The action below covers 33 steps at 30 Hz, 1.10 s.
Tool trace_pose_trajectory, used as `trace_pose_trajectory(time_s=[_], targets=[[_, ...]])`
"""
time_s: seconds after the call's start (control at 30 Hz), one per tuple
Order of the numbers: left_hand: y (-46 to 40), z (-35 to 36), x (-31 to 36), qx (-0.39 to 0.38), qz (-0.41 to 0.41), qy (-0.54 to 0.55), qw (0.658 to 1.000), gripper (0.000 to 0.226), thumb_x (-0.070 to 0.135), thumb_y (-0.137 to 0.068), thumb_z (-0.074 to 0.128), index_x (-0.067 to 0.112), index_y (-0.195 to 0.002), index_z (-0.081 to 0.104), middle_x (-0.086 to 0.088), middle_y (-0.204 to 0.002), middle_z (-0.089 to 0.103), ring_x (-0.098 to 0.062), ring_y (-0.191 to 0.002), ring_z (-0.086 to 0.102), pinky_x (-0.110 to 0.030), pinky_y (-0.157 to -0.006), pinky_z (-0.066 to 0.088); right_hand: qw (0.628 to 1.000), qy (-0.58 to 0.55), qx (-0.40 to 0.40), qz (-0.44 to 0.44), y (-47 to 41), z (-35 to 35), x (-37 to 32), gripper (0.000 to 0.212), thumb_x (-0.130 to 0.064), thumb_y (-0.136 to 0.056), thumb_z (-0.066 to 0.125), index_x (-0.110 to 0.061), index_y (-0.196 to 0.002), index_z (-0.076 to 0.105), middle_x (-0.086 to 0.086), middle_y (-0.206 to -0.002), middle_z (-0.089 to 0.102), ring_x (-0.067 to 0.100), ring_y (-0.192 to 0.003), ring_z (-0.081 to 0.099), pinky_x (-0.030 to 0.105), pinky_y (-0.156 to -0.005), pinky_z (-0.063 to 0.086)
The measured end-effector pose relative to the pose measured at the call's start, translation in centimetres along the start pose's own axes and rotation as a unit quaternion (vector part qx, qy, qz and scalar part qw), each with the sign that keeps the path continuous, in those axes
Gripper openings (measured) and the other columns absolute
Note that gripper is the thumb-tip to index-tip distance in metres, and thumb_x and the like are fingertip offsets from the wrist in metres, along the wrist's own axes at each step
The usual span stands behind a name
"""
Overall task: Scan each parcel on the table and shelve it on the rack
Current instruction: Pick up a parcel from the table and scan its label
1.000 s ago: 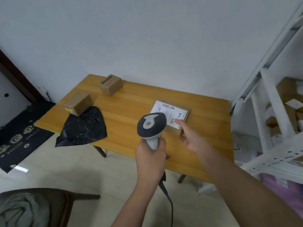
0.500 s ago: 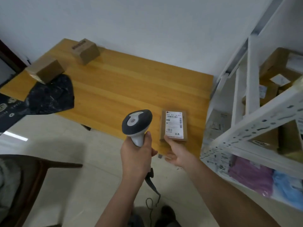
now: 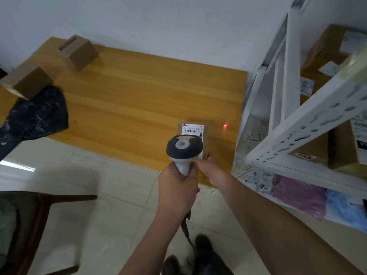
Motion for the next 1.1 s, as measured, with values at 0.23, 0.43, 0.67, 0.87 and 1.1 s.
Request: trace_pose_trajectory(time_s=[0.23, 0.43, 0.67, 0.87, 1.1], targets=[[0.1, 0.2, 0.2, -0.007, 0.023, -0.038, 0.999, 0.03, 0.022, -0.095, 0.059, -0.003, -0.079, 0.06, -0.016, -0.065, 0.068, -0.012, -0.05, 0.066, -0.01, -0.04, 0.042, 1.0, -0.02, -0.008, 0.014, 0.2, 0.3, 0.2, 0.086, -0.058, -0.075, 0.069, -0.022, -0.145, 0.035, 0.004, -0.146, 0.04, 0.032, -0.13, 0.042, 0.053, -0.104, 0.04], [-0.3, -0.8, 0.5, 0.004, 0.039, -0.048, 0.998, 0.034, 0.021, -0.095, 0.06, -0.007, -0.076, 0.062, -0.015, -0.062, 0.068, -0.007, -0.046, 0.063, -0.009, -0.041, 0.041, 1.0, -0.012, -0.002, 0.024, -0.4, 0.2, 0.2, 0.096, -0.061, -0.073, 0.073, -0.014, -0.146, 0.033, 0.007, -0.149, 0.038, 0.035, -0.133, 0.04, 0.054, -0.106, 0.039], [-0.9, -1.0, 0.0, -0.007, 0.034, -0.035, 0.999, 0.037, 0.022, -0.096, 0.059, -0.009, -0.077, 0.062, -0.018, -0.065, 0.068, -0.003, -0.043, 0.062, -0.008, -0.04, 0.041, 0.998, -0.038, -0.015, 0.051, -0.7, 0.9, -0.1, 0.099, -0.052, -0.075, 0.077, -0.013, -0.15, 0.024, 0.007, -0.153, 0.03, 0.038, -0.136, 0.036, 0.06, -0.102, 0.041], [-1.2, -0.8, -1.3, -0.005, 0.002, -0.026, 1.0, 0.035, 0.021, -0.095, 0.057, -0.008, -0.076, 0.063, -0.016, -0.063, 0.068, -0.008, -0.045, 0.064, -0.017, -0.052, 0.05, 0.995, -0.096, -0.029, 0.011, -1.3, 2.0, -1.0, 0.109, -0.048, -0.056, 0.087, -0.028, -0.147, 0.031, 0.002, -0.148, 0.037, 0.035, -0.13, 0.045, 0.063, -0.094, 0.047], [-6.0, 0.5, -3.9, -0.003, -0.039, 0.03, 0.999, 0.026, 0.029, -0.093, 0.063, 0.012, -0.074, 0.058, -0.006, -0.064, 0.056, -0.022, -0.061, 0.053, -0.028, -0.057, 0.041, 0.996, -0.09, -0.021, 0.011, -2.0, 1.6, -0.9, 0.085, -0.04, -0.067, 0.087, -0.027, -0.137, 0.041, 0.003, -0.141, 0.043, 0.029, -0.126, 0.046, 0.05, -0.096, 0.048]])
Point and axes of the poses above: each hand's wrist, its own y-axis away from the middle knuckle, its own z-axis out of the palm, x = y × z, the point moved 10 cm from there along -y, towards the middle knuckle
